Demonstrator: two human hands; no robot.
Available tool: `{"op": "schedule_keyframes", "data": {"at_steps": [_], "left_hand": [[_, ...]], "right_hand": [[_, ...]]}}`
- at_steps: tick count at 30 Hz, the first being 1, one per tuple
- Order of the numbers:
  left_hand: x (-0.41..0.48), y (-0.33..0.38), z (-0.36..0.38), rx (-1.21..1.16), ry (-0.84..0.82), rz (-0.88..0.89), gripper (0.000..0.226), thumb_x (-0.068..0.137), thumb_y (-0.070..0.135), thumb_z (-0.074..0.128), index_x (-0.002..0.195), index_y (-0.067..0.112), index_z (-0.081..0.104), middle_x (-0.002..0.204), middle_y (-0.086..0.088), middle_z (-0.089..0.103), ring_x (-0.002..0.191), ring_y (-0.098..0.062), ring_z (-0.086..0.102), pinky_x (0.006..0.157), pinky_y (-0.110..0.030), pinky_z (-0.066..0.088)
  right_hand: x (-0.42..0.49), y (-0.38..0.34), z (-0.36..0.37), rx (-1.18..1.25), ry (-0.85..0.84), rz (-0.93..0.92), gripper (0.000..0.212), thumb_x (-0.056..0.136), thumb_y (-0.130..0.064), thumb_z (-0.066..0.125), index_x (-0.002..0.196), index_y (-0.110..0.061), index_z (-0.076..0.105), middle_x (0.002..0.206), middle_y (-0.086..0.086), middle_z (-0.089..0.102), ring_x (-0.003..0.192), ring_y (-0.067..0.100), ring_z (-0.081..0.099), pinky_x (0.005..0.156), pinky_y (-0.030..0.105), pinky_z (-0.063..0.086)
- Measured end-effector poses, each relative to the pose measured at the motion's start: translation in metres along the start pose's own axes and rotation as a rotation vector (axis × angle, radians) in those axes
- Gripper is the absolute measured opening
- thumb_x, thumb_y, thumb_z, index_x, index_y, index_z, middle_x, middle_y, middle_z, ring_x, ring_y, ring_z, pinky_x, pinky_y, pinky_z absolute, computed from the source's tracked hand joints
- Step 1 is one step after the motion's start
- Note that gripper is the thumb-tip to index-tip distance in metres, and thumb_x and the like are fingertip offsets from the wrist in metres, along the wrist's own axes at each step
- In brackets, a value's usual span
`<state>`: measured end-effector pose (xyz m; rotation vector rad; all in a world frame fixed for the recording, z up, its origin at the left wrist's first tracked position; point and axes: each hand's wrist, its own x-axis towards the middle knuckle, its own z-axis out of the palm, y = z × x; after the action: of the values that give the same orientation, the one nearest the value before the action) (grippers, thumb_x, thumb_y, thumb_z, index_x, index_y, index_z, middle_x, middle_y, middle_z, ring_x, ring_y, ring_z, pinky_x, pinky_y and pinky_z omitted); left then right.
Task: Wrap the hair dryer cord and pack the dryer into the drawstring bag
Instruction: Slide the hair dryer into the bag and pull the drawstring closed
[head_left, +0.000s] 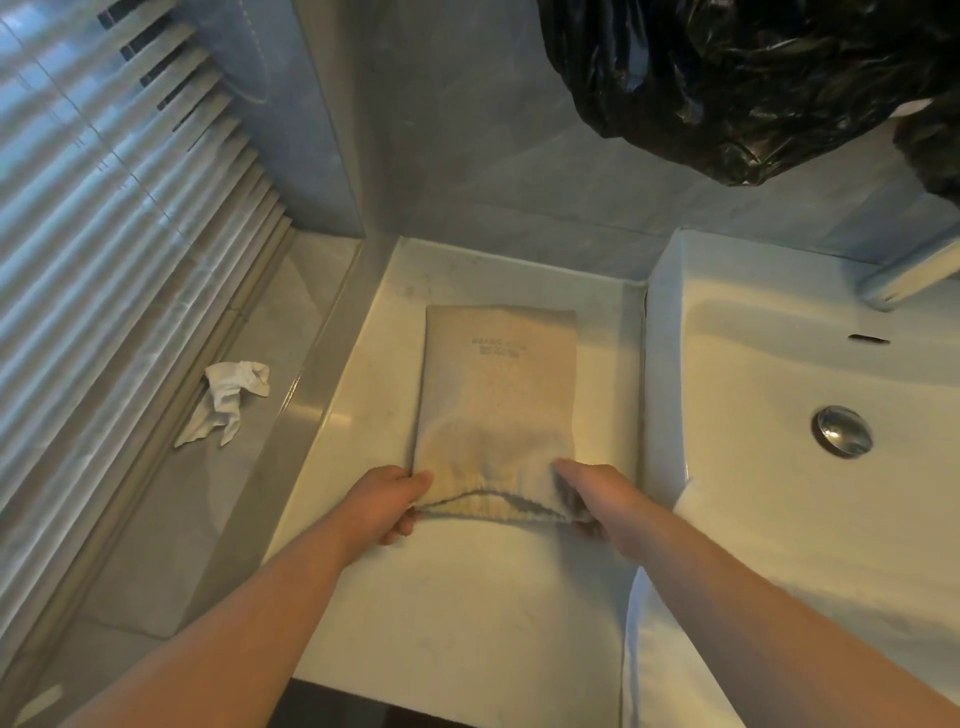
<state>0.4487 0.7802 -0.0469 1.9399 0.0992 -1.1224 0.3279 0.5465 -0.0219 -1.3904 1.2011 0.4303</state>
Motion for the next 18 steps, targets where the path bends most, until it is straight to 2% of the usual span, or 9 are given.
{"op": "schedule_keyframes", "data": {"at_steps": [3, 5, 7, 9, 14, 16, 18], "left_hand": [[-0.007, -0.008, -0.009, 0.12, 0.003, 0.026, 0.03, 0.098, 0.027, 0.058, 0.071, 0.013, 0.057, 0.061, -0.007, 0.053, 0.044, -0.013, 0.037, 0.042, -0.02, 0.024], [-0.011, -0.012, -0.01, 0.132, 0.041, 0.046, 0.037, 0.098, 0.027, 0.06, 0.064, 0.016, 0.051, 0.052, -0.002, 0.041, 0.04, -0.011, 0.03, 0.041, -0.021, 0.019], [-0.015, -0.009, -0.01, 0.136, 0.075, 0.057, 0.038, 0.098, 0.029, 0.06, 0.063, 0.018, 0.048, 0.048, 0.003, 0.034, 0.039, -0.009, 0.027, 0.039, -0.022, 0.018], [-0.019, -0.004, -0.014, 0.138, 0.116, 0.078, 0.036, 0.098, 0.031, 0.059, 0.067, 0.017, 0.048, 0.051, 0.004, 0.034, 0.042, -0.009, 0.027, 0.039, -0.024, 0.019], [-0.02, -0.002, -0.036, 0.046, 0.242, 0.127, 0.032, 0.098, 0.027, 0.059, 0.071, 0.012, 0.051, 0.052, 0.002, 0.032, 0.047, -0.014, 0.025, 0.047, -0.026, 0.017], [-0.019, -0.005, -0.042, 0.07, 0.308, 0.128, 0.03, 0.098, 0.026, 0.058, 0.075, 0.009, 0.052, 0.056, -0.002, 0.036, 0.052, -0.017, 0.03, 0.05, -0.03, 0.021], [-0.017, -0.009, -0.048, 0.088, 0.41, 0.116, 0.031, 0.098, 0.024, 0.059, 0.074, 0.007, 0.053, 0.061, -0.008, 0.044, 0.062, -0.022, 0.041, 0.056, -0.033, 0.028]], "right_hand": [[-0.014, 0.008, -0.007, 0.007, -0.068, 0.076, 0.009, 0.085, -0.018, 0.055, 0.079, -0.011, 0.059, 0.073, 0.008, 0.059, 0.049, 0.017, 0.055, 0.048, 0.02, 0.037], [-0.02, 0.014, -0.007, -0.082, -0.078, 0.033, 0.014, 0.086, -0.012, 0.054, 0.073, -0.009, 0.056, 0.058, 0.007, 0.055, 0.042, 0.016, 0.045, 0.047, 0.022, 0.031], [-0.026, 0.015, -0.006, -0.184, -0.042, -0.069, 0.022, 0.088, -0.015, 0.054, 0.067, -0.01, 0.052, 0.05, 0.003, 0.044, 0.042, 0.017, 0.037, 0.05, 0.027, 0.031], [-0.032, 0.012, -0.008, -0.275, 0.028, -0.15, 0.026, 0.09, -0.018, 0.056, 0.065, -0.01, 0.051, 0.053, 0.003, 0.041, 0.048, 0.019, 0.04, 0.056, 0.031, 0.038], [-0.036, 0.001, -0.02, -0.473, 0.149, -0.267, 0.036, 0.091, -0.03, 0.06, 0.065, -0.004, 0.056, 0.061, 0.009, 0.047, 0.06, 0.024, 0.052, 0.06, 0.029, 0.037], [-0.032, 0.0, -0.021, -0.506, 0.175, -0.277, 0.039, 0.09, -0.03, 0.059, 0.073, 0.005, 0.06, 0.065, 0.011, 0.049, 0.061, 0.023, 0.049, 0.059, 0.029, 0.035], [-0.028, -0.001, -0.02, -0.6, 0.226, -0.285, 0.032, 0.091, -0.029, 0.056, 0.079, 0.001, 0.062, 0.071, 0.013, 0.054, 0.065, 0.026, 0.051, 0.06, 0.029, 0.034]]}}
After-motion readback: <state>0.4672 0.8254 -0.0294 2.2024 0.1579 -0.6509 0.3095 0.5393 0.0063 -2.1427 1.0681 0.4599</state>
